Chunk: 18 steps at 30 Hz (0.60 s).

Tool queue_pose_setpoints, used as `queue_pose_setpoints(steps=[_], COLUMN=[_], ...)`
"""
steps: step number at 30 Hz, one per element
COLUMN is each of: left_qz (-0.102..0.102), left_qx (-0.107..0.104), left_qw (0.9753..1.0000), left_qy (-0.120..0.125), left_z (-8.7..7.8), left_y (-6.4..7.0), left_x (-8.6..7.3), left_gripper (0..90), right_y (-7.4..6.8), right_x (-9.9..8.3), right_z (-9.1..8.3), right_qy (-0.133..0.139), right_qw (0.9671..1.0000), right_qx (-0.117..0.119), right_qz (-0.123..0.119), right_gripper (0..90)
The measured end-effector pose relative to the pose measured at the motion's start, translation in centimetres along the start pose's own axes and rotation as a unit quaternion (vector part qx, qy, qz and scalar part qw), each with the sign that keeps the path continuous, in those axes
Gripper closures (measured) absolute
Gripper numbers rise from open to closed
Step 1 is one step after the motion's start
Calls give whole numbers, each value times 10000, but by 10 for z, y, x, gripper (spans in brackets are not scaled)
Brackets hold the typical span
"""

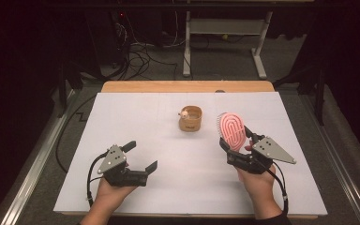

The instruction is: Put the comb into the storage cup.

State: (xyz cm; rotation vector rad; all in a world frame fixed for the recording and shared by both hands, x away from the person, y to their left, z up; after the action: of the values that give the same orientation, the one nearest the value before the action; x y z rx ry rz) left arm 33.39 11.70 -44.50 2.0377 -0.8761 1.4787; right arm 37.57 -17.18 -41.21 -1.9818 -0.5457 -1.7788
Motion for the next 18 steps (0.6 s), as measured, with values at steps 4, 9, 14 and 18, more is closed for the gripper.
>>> queue_pose_setpoints(steps=[4, 9, 14, 18], left_qz=[102, 105, 90, 119], left_qx=[-18, -118, -213, -226], left_qw=[9999, 9998, 9997, 9997], left_qy=[-75, -115, -71, -38], left_z=[8, 17, 20, 21], left_y=[1, 1, 6, 8], left_x=[7, 14, 24, 29], left_gripper=[0, 0, 0, 0], right_y=[-6, -15, -22, -28], right_x=[2, 2, 7, 9], right_z=[6, 15, 22, 26], right_qy=[9, -3, 67, 81], right_qw=[9999, 9997, 9995, 9993], right_qx=[36, 110, 178, 221], right_qz=[-166, -226, -262, -282], right_gripper=[204, 204, 204, 204])
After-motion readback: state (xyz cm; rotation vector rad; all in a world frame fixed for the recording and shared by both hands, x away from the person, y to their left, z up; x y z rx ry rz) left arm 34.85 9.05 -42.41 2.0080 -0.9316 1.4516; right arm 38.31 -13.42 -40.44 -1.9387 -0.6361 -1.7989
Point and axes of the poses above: each handheld gripper's, and its own axes: z roughly forward along the jaws, x roughly out of its top, y roughly to its right, the point moved 8 cm from there along z, roughly forward along the jaws, and after that the axes turned 5 degrees about z, right-handed, at the moved point
